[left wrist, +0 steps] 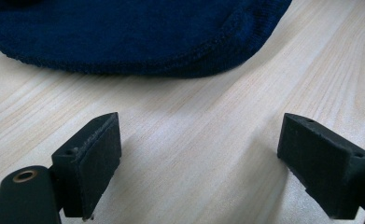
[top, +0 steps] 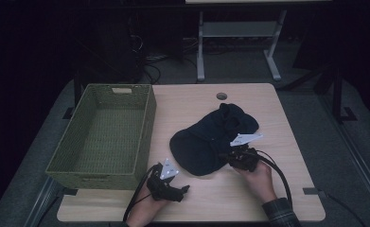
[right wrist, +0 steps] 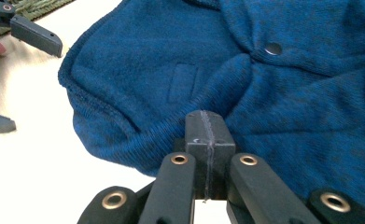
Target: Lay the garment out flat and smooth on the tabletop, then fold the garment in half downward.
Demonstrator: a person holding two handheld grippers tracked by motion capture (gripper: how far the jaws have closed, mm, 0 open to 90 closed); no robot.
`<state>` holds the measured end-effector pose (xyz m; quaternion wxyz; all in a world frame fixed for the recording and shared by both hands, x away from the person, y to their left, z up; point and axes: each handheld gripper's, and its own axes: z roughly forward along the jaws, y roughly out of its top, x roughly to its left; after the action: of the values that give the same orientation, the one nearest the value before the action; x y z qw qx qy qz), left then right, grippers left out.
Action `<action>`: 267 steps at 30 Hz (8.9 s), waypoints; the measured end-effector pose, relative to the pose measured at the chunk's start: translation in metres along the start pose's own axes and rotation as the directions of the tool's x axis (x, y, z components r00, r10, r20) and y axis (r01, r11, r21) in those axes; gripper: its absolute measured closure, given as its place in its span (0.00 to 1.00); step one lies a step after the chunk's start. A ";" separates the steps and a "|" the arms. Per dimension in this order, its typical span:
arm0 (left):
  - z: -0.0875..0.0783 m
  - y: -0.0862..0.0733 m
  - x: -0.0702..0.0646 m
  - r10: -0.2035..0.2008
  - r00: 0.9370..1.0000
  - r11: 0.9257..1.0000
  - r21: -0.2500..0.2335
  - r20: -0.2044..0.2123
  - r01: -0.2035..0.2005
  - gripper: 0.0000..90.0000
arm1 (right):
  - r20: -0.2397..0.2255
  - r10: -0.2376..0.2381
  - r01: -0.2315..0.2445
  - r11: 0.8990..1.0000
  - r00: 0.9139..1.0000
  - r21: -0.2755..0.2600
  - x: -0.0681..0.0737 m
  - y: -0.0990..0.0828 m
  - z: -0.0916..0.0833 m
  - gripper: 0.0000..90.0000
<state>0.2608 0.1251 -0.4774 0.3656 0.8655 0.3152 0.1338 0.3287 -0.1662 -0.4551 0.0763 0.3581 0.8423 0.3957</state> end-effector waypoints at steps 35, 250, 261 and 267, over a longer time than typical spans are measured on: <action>0.000 0.003 -0.001 -0.002 1.000 1.000 0.027 0.001 0.002 0.14 | 0.086 0.021 -0.030 0.993 0.996 0.113 -0.023 -0.059 -0.057 1.00; 0.069 0.162 0.107 -0.107 0.991 0.994 -0.003 0.080 0.107 0.92 | 0.122 0.058 -0.058 0.998 0.991 -0.007 -0.107 0.054 -0.010 0.93; 0.042 0.196 0.106 -0.057 0.998 0.996 -0.066 0.029 0.058 0.92 | 0.152 0.046 -0.037 0.997 0.987 -0.066 -0.105 0.081 -0.037 0.93; 0.024 0.217 0.108 -0.037 0.999 0.993 -0.114 -0.002 0.037 0.92 | 0.170 0.029 -0.013 0.995 0.985 -0.098 -0.104 0.104 -0.056 0.94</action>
<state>0.4516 0.0655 -0.3389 0.4163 0.8369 0.3237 0.1466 0.4383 -0.2249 -0.3585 0.1613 0.3953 0.8087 0.4046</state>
